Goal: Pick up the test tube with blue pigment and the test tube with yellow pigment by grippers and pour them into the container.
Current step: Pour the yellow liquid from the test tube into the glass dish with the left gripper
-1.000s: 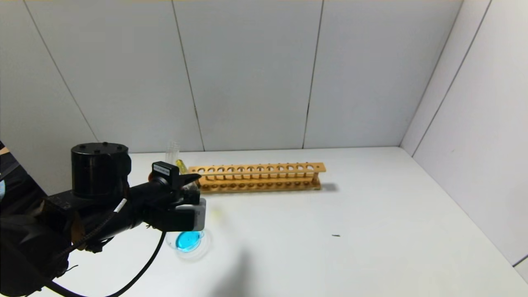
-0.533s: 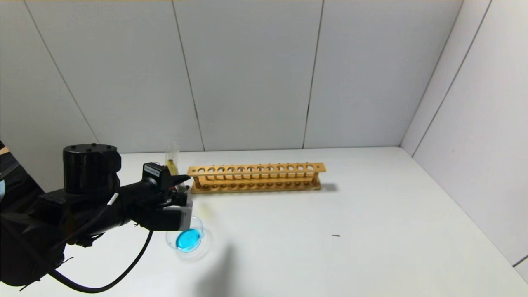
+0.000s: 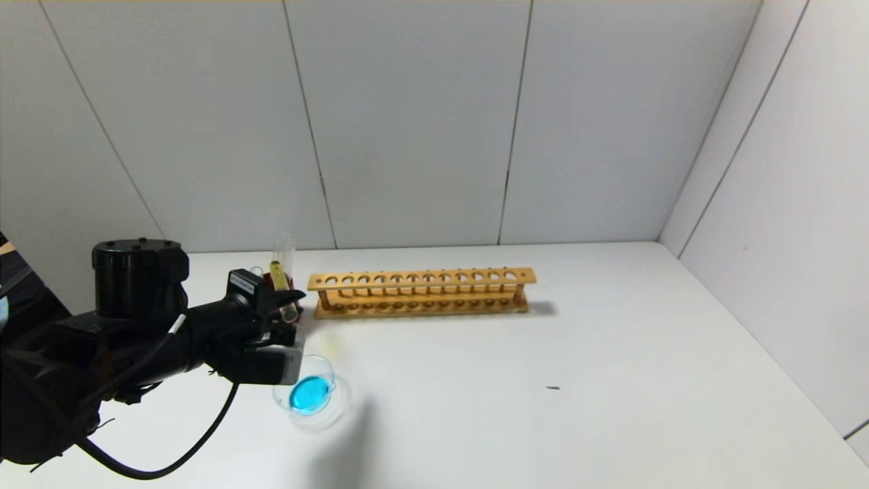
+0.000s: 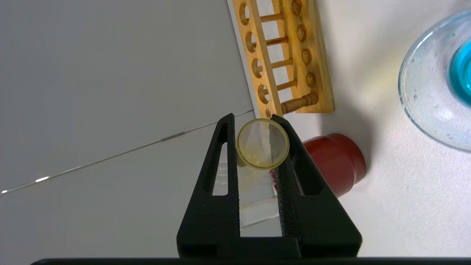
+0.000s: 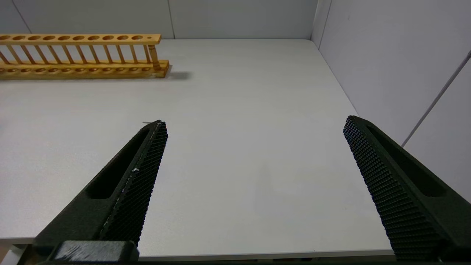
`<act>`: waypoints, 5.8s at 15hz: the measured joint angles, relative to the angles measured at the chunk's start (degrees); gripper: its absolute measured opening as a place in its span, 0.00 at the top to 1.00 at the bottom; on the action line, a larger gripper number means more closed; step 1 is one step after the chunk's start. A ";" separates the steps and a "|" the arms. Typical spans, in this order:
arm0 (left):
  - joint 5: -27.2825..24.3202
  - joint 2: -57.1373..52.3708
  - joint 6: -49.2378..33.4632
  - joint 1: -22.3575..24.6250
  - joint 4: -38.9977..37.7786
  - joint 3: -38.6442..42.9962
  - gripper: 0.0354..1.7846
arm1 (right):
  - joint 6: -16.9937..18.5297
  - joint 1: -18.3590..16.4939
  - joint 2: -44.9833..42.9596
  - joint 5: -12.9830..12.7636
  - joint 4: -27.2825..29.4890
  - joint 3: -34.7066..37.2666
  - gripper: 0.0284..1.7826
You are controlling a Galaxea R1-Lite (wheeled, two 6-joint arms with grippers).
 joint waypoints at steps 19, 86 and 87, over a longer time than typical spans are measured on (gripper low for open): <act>-4.67 2.63 11.98 4.18 -0.91 2.50 0.83 | 0.00 0.00 0.00 0.00 0.00 0.00 0.02; -1.41 11.61 28.79 4.12 -7.22 -0.45 0.83 | 0.00 0.00 0.00 0.00 0.00 0.00 0.02; -1.44 11.50 28.81 3.83 -7.22 -0.45 0.83 | 0.00 0.00 0.00 0.00 0.00 0.00 0.02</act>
